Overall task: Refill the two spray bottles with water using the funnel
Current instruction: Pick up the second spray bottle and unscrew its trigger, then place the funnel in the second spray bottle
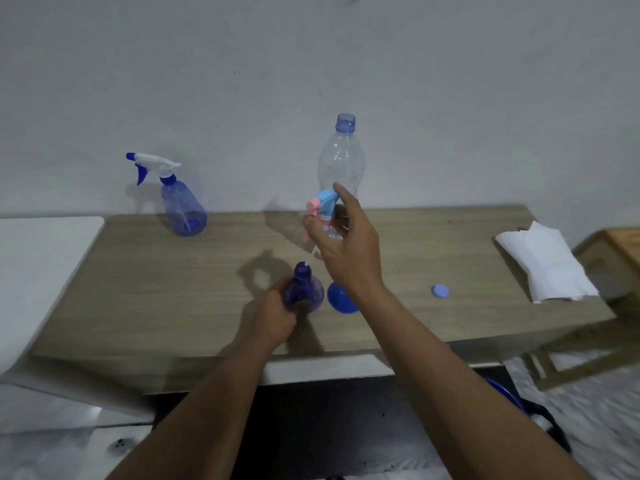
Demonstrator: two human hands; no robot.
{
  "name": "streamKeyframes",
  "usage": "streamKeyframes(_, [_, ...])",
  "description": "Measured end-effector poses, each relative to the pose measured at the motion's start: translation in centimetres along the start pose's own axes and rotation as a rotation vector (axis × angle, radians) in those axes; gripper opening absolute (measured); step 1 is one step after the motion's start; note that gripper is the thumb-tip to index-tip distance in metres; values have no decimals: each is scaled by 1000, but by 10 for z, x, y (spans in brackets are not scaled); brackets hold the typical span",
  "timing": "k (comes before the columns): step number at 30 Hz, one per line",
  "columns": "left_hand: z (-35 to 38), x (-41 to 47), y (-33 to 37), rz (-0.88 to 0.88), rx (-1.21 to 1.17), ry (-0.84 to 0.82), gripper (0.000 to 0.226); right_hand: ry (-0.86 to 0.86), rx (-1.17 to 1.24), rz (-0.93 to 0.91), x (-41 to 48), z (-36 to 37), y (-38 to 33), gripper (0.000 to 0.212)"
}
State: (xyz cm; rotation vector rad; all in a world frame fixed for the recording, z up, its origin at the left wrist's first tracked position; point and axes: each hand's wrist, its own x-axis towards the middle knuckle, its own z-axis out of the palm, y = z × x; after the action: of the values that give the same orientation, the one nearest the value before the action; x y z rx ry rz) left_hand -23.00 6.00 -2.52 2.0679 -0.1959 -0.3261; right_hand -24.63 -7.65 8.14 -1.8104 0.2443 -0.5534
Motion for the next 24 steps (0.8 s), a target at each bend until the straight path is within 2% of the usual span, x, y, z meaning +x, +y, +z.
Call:
streamKeyframes(4, [3,-1,-4,18,31,17,38,62,-140,0,14,-18,-7,67])
streamKeyframes(8, [8,2,-13,39,51,59,39,14,-441,68,18,-37,24,49])
streamKeyframes(11, [9,3,-16,55,27,63,47,-47,-632,225,12,-52,67,44])
streamKeyframes(17, [14,9,-27,63,12,58,47,-106,-784,482,-5,-73,133,44])
streamKeyframes(20, [16,12,-35,61,39,82,50,-142,-870,487,-13,-77,153,32])
streamKeyframes(24, [15,15,-39,66,109,85,49,-151,-963,381,-23,-79,171,29])
